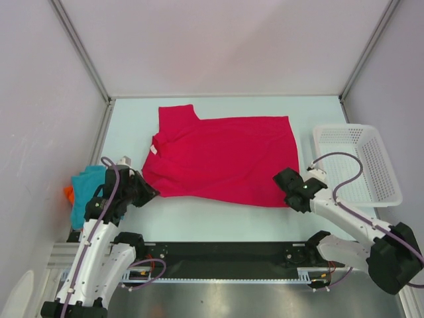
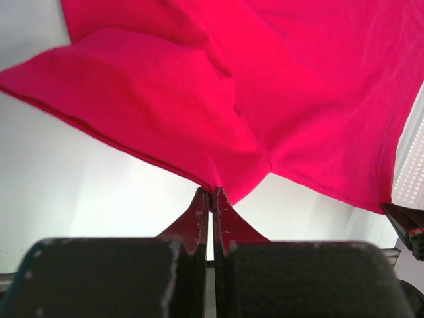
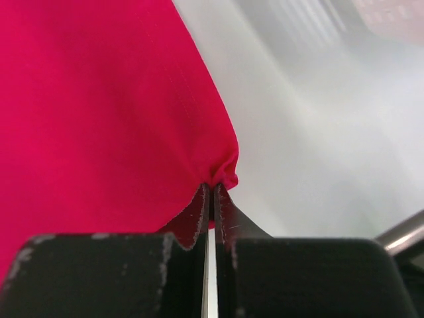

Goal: Fold and stack the t-shirts

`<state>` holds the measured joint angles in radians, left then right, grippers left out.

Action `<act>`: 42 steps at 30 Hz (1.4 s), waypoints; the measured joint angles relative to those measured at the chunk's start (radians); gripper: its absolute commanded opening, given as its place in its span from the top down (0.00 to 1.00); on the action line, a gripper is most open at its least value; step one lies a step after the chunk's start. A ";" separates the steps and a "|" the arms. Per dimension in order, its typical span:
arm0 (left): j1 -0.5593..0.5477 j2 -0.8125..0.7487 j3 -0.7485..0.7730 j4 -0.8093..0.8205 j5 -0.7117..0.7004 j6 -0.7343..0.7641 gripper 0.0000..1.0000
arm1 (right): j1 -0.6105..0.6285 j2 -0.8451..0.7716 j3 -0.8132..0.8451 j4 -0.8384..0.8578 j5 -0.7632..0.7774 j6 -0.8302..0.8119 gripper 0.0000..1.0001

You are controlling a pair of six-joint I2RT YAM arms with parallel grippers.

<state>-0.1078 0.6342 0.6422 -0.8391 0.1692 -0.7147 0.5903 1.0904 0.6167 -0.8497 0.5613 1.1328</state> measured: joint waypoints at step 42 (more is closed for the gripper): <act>0.085 0.981 0.650 0.298 0.220 0.123 1.00 | -0.299 0.245 0.324 0.088 -0.056 -0.368 1.00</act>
<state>-0.0223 1.6154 1.2926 -0.5415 0.3897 -0.5915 0.2913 1.3357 0.9409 -0.7620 0.5053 0.7647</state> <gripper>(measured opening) 0.009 0.020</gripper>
